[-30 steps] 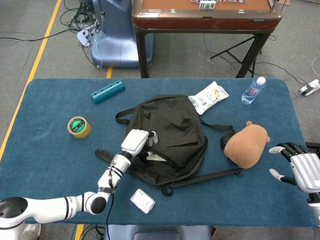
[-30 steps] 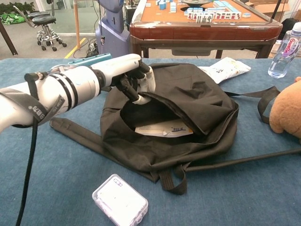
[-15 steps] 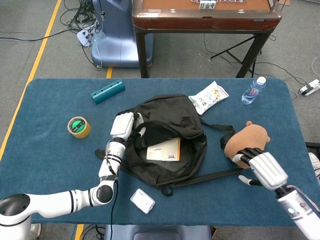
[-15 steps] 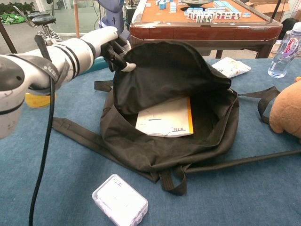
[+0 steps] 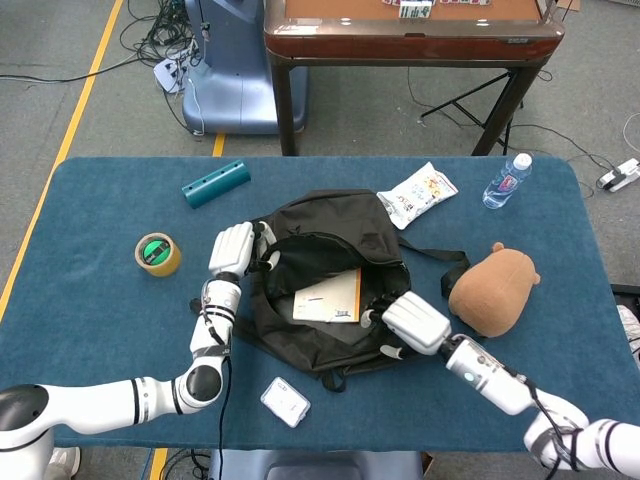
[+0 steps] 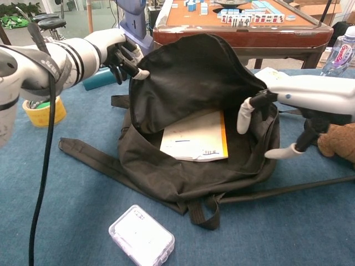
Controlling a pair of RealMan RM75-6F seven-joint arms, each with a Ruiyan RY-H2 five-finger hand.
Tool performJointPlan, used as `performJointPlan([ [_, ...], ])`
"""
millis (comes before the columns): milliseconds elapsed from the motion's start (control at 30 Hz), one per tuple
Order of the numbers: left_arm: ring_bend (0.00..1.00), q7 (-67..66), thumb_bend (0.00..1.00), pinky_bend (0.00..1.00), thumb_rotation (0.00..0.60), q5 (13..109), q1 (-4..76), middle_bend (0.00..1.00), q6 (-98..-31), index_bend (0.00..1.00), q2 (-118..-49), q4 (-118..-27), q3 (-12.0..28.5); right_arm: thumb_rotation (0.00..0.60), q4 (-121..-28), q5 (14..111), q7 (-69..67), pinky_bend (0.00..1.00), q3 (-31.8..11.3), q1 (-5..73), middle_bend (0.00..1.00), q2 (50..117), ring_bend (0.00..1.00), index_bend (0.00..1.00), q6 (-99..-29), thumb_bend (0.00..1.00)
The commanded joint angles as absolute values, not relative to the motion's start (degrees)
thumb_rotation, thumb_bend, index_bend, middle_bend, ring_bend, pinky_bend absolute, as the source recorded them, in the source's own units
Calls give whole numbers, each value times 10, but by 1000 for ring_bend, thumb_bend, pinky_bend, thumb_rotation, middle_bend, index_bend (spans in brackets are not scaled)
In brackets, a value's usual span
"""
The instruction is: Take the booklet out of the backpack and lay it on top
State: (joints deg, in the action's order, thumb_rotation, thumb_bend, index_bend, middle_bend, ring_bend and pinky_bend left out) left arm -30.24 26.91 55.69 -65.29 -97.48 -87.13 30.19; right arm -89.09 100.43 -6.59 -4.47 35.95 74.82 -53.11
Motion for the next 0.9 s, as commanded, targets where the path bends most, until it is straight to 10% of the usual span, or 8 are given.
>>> performJointPlan([
  [33, 650, -299, 374, 526, 600, 258, 557, 689, -655, 664, -970, -872, 305, 600, -835, 993, -53, 331, -58, 391, 344, 802, 262, 371, -509, 209],
  [900, 650, -291, 374, 527, 600, 228, 557, 681, -676, 650, -958, -883, 295, 600, -552, 983, -76, 331, -17, 438, 305, 999, 245, 371, -573, 0],
])
